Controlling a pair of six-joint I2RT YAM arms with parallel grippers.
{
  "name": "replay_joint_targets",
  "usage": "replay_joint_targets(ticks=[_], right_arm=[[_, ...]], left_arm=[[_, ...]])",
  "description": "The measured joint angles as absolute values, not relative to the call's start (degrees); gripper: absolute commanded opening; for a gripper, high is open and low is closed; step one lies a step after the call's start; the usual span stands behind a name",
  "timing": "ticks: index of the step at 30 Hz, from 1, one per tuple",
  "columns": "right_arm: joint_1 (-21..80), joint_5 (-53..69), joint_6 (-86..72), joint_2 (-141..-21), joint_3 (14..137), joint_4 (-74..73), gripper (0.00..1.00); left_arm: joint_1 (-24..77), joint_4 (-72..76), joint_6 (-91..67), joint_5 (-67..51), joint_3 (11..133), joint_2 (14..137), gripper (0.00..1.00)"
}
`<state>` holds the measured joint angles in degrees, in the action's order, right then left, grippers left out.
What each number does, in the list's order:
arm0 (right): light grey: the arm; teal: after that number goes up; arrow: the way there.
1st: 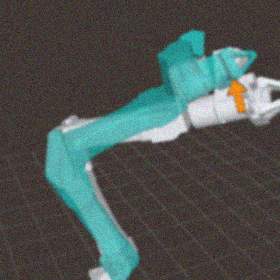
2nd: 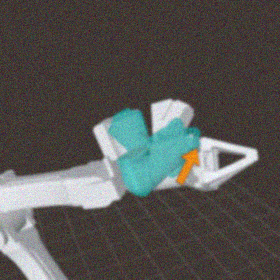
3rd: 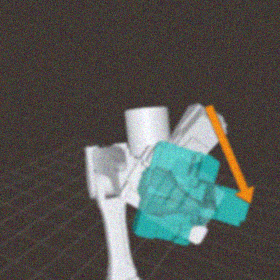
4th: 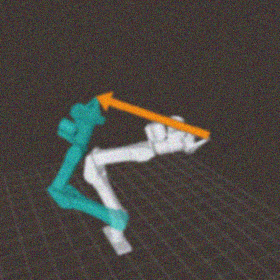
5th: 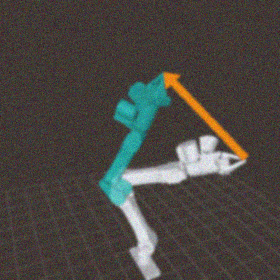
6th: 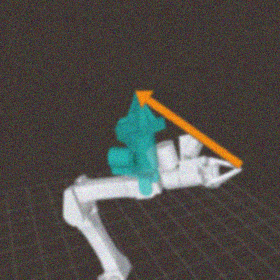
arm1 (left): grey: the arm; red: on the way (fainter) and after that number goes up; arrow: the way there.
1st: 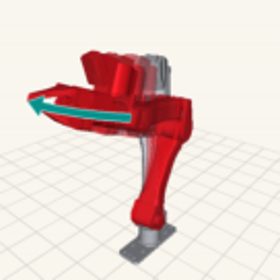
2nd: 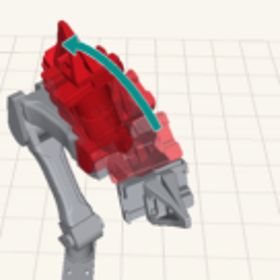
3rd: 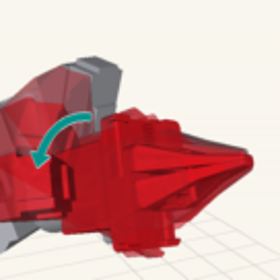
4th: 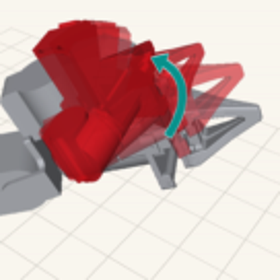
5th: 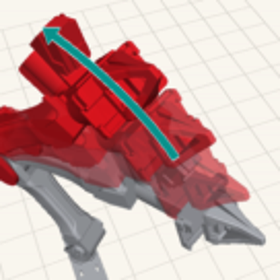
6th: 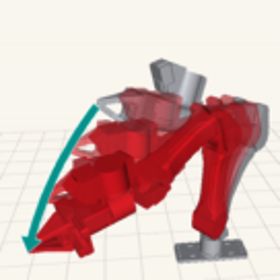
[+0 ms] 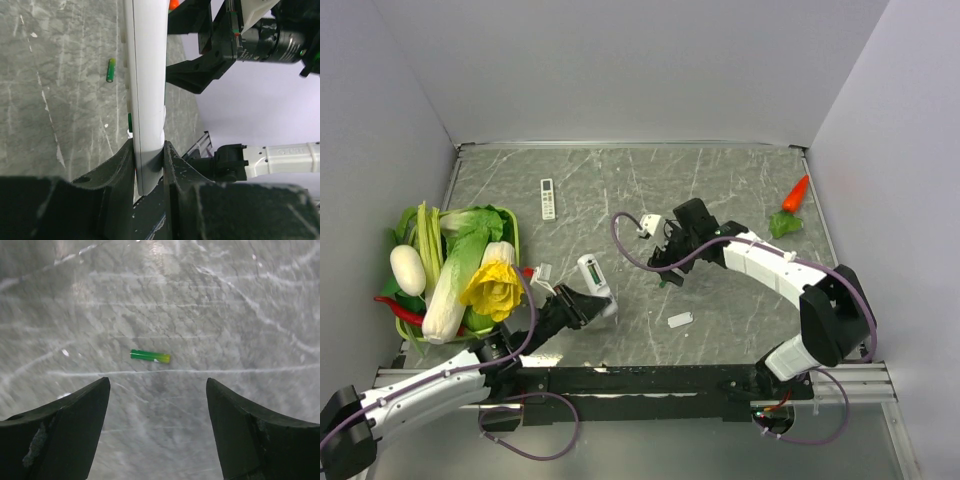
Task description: Load the batteries into the remote control
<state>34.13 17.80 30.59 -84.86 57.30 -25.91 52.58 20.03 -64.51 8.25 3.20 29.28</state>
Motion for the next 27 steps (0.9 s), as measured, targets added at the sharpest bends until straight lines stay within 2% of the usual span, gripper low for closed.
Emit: replay_joint_targets(ticks=[4,9,27], right_arm=[[32.4,22.3,42.6,-89.9,63.8,-33.2,0.70],[31.1,24.5,50.2,-98.1,72.5,-41.2,0.68],[34.9,25.0,56.0,-106.3,71.8,-42.8,0.60]], left_arm=[[52.6,15.0,-63.4,8.4,4.9,26.1,0.02],[52.5,11.2,-62.2,8.8,6.5,22.7,0.02],[52.3,7.0,-60.7,10.4,6.9,21.0,0.02]])
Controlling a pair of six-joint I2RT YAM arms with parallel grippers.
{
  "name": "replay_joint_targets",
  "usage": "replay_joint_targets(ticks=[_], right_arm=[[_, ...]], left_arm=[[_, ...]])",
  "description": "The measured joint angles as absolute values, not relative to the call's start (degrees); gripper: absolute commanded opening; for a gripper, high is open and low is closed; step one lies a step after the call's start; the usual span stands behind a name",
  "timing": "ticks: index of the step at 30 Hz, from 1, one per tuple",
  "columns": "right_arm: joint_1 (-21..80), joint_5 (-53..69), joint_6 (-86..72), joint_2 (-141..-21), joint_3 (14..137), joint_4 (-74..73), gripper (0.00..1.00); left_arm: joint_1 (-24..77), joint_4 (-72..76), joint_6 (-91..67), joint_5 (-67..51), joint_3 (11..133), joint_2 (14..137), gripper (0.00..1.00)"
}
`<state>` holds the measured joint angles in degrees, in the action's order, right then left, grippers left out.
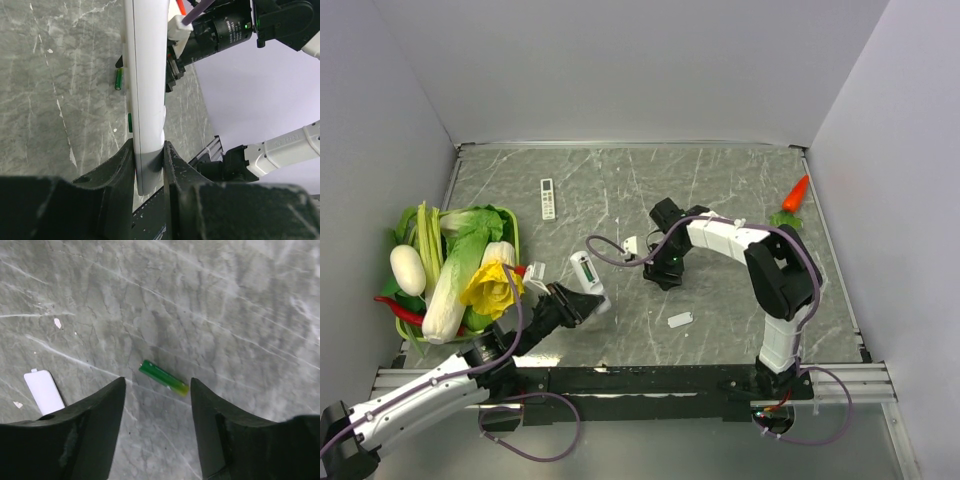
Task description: Load the batteries into the remote control
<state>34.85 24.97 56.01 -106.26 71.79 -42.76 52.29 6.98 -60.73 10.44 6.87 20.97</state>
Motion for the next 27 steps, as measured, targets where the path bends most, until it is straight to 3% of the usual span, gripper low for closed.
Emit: replay_joint_targets(ticks=[9,19,24,27], right_arm=[[35.8,23.7,56.5,-108.4,71.9,-42.1,0.52],[36.0,21.6,56.3,-109.4,72.9,-41.1,0.27],[36.2,20.3,54.7,-109.5,73.0,-40.2,0.24],[36.4,19.5,52.5,-109.5,73.0,-39.7,0.16]], left_arm=[[52.2,7.1,-60.8,10.4,6.9,22.5,0.02],[52.1,8.8,-61.1,10.3,6.9,23.1,0.02],[52.1,8.9,-61.4,10.2,6.9,23.1,0.02],[52.1,9.4,-61.9,10.0,6.9,23.1,0.02]])
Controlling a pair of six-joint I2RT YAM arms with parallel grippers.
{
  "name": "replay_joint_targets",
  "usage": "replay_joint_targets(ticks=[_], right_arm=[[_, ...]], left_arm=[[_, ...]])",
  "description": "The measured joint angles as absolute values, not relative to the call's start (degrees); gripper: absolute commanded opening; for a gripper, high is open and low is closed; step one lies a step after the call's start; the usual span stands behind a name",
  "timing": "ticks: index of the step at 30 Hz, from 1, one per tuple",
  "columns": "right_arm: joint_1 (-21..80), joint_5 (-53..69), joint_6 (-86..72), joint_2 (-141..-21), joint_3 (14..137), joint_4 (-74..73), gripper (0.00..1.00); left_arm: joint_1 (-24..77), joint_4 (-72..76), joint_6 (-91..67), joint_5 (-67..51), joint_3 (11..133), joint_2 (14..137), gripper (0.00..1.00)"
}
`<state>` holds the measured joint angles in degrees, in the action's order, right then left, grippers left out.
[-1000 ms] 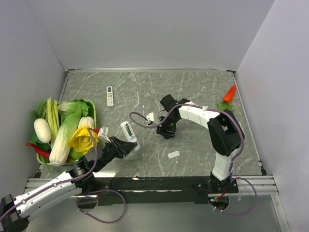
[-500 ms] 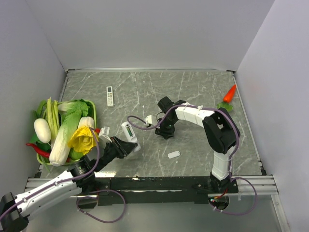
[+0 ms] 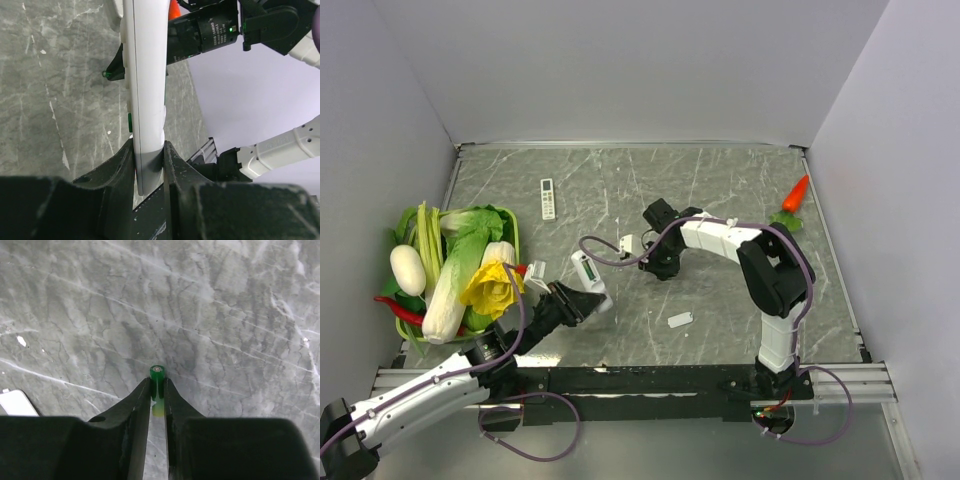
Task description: Load the batteries into the remote control
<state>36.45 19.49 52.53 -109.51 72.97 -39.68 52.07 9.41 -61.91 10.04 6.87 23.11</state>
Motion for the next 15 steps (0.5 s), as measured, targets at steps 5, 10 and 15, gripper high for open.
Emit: replay_joint_targets(ticks=[5,10,15], right_arm=[[37.4,15.9,45.7,-110.5,74.5,-39.9,0.00],[37.6,15.0,39.2,-109.4,73.3,-37.9,0.00],[37.6,16.5,32.6,-104.6,68.5,-34.1,0.00]], left_arm=[[52.1,10.9,-62.8,9.7,6.7,23.4,0.02],[52.1,14.3,-64.2,9.0,5.1,24.7,0.02],[52.0,17.0,-65.7,8.6,3.5,26.6,0.02]])
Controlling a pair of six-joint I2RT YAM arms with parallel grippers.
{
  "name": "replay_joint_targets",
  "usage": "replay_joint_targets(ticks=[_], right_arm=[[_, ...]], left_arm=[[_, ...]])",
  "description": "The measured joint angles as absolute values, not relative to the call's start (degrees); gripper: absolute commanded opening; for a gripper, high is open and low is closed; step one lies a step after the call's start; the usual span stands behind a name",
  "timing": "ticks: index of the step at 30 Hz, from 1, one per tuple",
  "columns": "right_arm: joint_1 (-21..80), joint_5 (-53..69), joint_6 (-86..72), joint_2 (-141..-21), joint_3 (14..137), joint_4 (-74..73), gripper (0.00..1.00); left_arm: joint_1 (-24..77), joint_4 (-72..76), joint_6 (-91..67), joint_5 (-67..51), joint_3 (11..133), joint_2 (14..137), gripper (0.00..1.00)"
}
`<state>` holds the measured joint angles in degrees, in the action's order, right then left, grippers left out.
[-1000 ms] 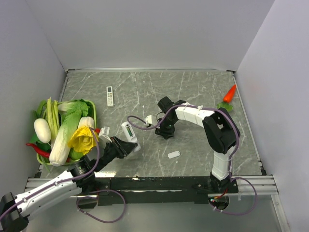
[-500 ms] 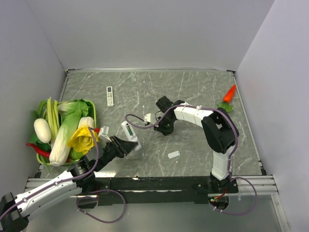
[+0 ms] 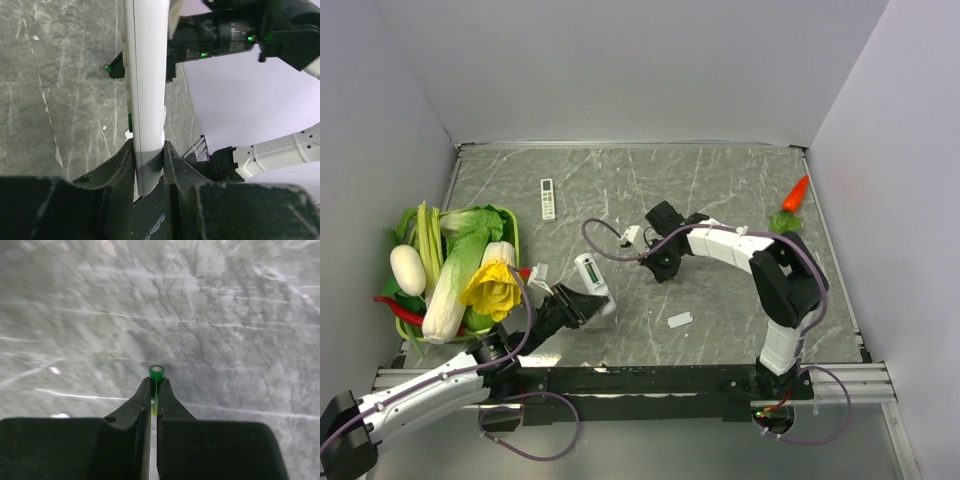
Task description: Load the batteries into the remote control
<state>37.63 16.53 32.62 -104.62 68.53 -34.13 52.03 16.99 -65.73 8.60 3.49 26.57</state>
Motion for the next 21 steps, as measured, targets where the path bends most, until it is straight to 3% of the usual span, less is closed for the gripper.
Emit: replay_joint_targets(ticks=[14,21], right_arm=[[39.9,21.4,3.2,-71.5,60.2,-13.1,0.00],[48.0,19.0,-7.5,-66.3,59.9,-6.4,0.00]], left_arm=[[52.0,26.7,-66.7,6.3,3.0,32.3,0.02],[52.0,34.2,-67.0,4.1,2.9,36.5,0.02]])
